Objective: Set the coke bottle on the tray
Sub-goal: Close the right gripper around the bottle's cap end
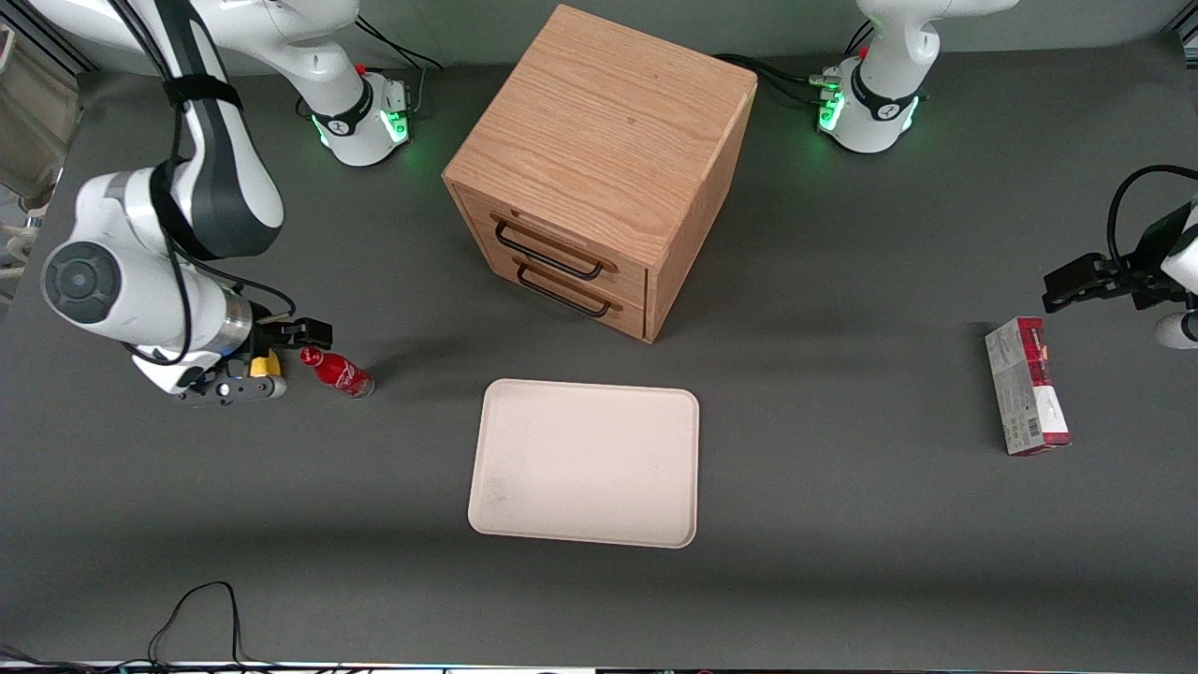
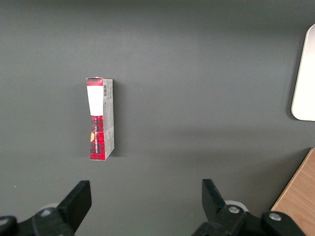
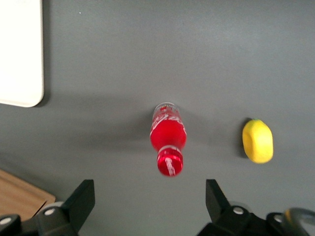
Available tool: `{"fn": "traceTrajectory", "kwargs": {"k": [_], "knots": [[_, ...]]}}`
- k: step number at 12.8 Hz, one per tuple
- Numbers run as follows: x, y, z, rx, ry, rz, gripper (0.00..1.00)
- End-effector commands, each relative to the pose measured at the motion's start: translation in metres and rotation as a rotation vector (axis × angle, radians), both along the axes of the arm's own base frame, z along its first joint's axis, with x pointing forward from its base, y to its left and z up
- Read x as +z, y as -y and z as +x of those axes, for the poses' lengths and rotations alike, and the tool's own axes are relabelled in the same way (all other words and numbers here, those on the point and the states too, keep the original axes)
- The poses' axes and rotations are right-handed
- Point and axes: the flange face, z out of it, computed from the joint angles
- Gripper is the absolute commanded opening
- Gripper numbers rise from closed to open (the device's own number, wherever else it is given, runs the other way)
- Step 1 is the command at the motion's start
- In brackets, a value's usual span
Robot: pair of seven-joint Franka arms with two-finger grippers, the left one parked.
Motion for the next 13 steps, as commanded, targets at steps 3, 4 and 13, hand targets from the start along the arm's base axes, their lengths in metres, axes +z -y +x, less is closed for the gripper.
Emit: {"fn": "traceTrajectory", "kwargs": {"k": [3, 4, 13], "knots": [[-0.041, 0.004, -0.026, 0.040, 0.052, 0.004, 1.00], [-0.046, 0.005, -0.028, 0.045, 0.053, 0.004, 1.00], [-0.049, 0.011, -0.029, 0.080, 0.044, 0.006, 0.89]]}}
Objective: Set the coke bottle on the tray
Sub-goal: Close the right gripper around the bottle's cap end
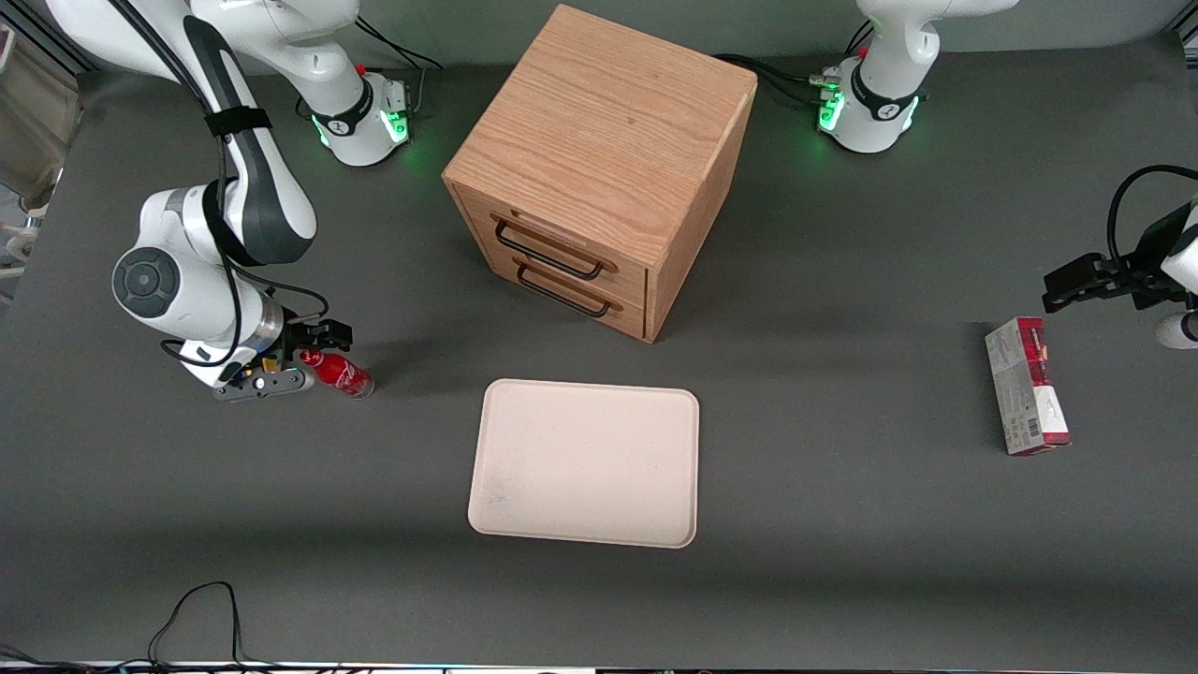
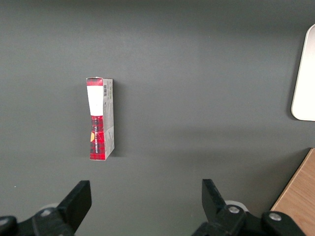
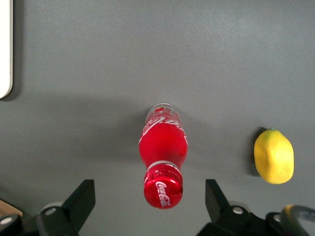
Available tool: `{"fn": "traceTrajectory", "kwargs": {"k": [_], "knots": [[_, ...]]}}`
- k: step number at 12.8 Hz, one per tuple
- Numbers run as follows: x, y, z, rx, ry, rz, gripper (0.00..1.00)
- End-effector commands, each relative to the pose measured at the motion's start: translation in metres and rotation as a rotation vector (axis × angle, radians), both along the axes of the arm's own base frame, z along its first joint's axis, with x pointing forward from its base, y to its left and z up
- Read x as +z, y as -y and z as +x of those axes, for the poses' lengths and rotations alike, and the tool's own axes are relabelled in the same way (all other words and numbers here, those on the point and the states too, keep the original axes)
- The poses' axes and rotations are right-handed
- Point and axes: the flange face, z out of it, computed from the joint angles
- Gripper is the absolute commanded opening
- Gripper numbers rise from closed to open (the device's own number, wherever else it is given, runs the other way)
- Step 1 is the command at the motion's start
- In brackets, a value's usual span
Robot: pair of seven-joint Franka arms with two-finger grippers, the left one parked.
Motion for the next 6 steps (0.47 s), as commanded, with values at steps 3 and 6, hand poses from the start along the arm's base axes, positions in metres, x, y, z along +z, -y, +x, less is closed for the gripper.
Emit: {"fn": "traceTrajectory", "kwargs": {"k": [3, 6], "knots": [[0.0056, 0.0048, -0.0059, 0.018, 0.015, 0.001, 0.00], [0.0056, 0.0097, -0.0054, 0.008, 0.015, 0.001, 0.00]]}}
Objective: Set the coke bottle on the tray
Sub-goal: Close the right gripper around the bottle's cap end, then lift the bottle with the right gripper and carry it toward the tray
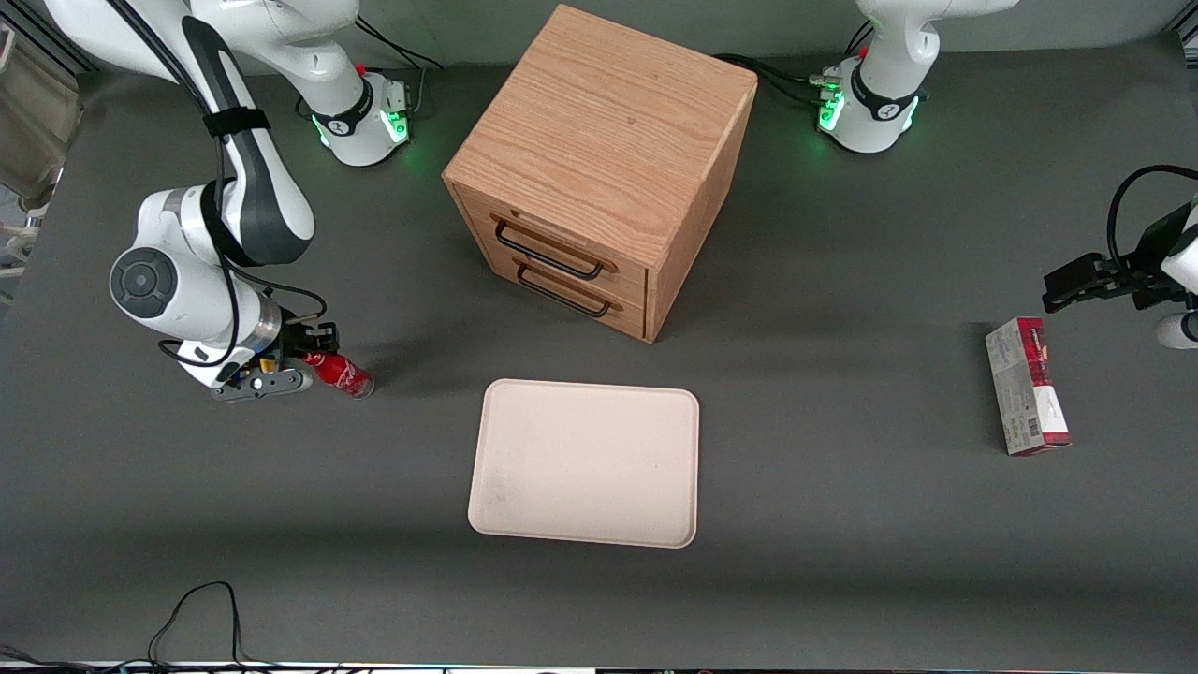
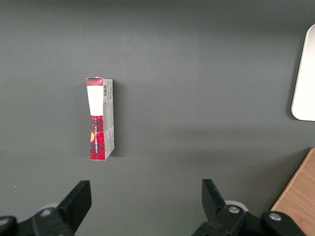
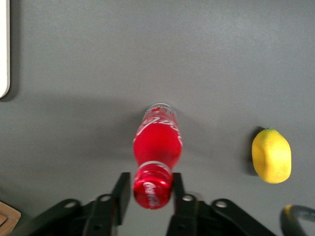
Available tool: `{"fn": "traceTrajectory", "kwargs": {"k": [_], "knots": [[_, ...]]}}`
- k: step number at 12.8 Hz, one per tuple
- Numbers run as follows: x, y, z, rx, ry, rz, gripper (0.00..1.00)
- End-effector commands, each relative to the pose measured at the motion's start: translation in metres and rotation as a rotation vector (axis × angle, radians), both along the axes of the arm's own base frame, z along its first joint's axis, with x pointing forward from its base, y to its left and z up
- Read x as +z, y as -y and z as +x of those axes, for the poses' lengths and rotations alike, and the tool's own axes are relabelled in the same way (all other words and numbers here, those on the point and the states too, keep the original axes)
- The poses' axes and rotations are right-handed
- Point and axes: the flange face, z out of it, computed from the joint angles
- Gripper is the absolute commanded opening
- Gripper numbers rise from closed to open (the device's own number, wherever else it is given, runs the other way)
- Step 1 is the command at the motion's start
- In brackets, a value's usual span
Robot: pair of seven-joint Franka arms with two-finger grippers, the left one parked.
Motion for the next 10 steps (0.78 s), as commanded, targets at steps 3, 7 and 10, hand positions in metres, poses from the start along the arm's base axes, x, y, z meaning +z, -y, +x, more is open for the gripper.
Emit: {"fn": "traceTrajectory", "kwargs": {"k": [3, 7, 10], "knots": [[0.005, 0.004, -0.006, 0.016, 0.011, 0.001, 0.00], [0.007, 0.004, -0.006, 0.013, 0.011, 0.001, 0.00], [0.031, 0.008, -0.002, 0.007, -0.025, -0.001, 0.00]]}}
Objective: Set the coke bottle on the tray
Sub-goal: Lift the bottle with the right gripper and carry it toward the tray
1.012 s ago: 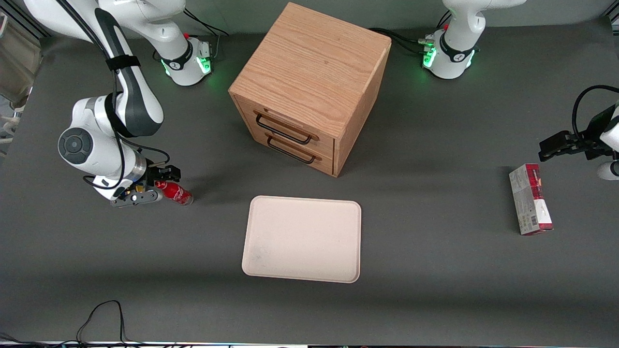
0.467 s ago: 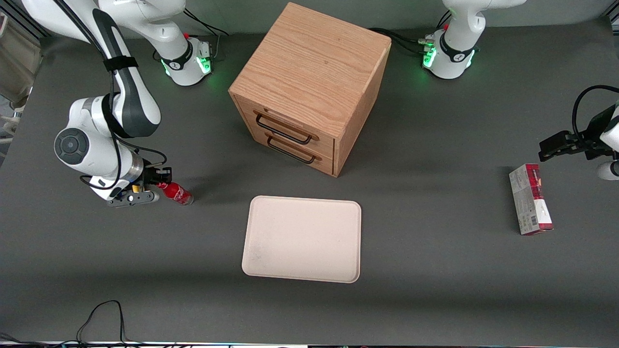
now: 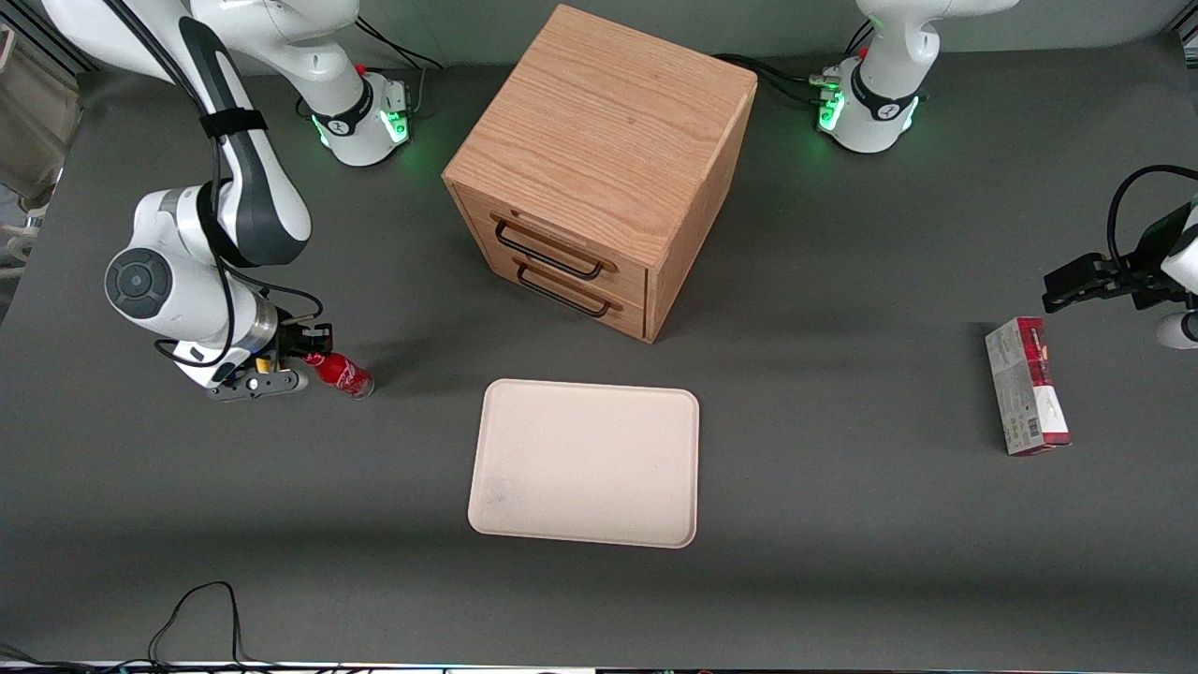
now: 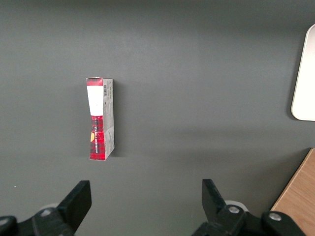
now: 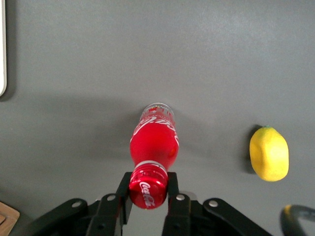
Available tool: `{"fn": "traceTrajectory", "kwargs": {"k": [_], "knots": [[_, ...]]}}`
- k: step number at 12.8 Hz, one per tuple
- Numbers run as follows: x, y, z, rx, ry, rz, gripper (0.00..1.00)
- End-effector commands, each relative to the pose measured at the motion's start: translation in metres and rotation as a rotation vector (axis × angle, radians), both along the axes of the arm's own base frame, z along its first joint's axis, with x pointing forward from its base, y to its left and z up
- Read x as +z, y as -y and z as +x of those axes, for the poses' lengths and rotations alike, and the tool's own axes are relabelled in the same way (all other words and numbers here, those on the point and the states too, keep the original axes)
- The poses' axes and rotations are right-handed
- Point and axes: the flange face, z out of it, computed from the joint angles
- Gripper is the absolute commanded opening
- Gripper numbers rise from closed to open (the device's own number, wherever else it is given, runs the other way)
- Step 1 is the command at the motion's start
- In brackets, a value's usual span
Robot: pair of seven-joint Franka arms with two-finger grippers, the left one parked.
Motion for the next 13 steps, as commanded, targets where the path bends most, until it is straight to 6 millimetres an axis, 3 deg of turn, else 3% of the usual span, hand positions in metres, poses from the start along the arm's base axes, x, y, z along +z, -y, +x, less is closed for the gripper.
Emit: {"fn": "traceTrajectory", "kwargs": {"k": [1, 5, 9, 10, 13], "knots": [[0.049, 0.009, 0.004, 0.004, -0.037, -0.001, 0.00], [0.152, 0.005, 0.019, -0.012, -0.124, 0.000, 0.00], [0.237, -0.007, 0.033, -0.053, -0.166, 0.003, 0.00], [0.252, -0.010, 0.037, -0.048, -0.192, -0.006, 0.00], [0.264, -0.018, 0.050, -0.054, -0.229, -0.028, 0.00]]}}
